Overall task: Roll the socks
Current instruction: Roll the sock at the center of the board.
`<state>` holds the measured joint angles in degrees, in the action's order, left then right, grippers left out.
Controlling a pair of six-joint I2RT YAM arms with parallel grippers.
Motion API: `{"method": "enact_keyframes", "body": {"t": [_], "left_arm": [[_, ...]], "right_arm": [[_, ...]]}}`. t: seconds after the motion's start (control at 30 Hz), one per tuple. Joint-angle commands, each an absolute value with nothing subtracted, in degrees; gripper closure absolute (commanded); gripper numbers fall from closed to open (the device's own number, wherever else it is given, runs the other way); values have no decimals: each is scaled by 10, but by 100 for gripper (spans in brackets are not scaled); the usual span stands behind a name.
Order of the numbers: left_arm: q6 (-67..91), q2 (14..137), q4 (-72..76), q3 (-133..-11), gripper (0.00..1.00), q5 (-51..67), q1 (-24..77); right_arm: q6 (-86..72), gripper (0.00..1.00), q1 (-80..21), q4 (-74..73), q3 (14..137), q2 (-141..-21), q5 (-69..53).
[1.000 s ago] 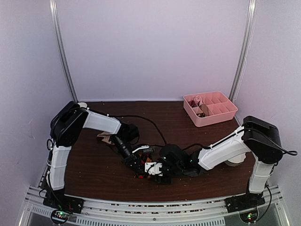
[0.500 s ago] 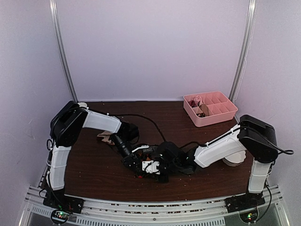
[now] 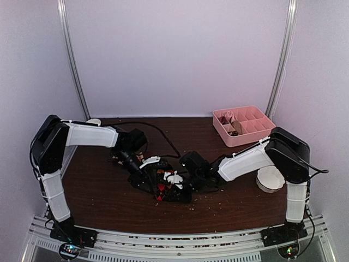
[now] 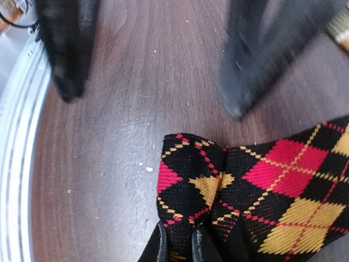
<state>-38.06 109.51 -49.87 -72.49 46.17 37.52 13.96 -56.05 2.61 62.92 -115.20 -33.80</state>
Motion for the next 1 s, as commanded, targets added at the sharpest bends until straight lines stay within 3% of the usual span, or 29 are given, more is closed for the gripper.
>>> {"method": "enact_keyframes", "body": {"t": [0.0,0.27,0.6,0.97], "left_arm": [[-397,1047,-434,-686,47,458,377],[-394,975,-320,-594,49,419,431],[-383,975,-180,-555,61,288,514],[-385,1015,-160,-555,72,252,545]], "right_arm": [[13,100,-539,-94,595,-1185,-405],[-119,100,-536,-103,571,-1182,-444],[-225,100,-520,-122,613,-1225,-524],[-273,100,-497,-84,612,-1241,-536]]}}
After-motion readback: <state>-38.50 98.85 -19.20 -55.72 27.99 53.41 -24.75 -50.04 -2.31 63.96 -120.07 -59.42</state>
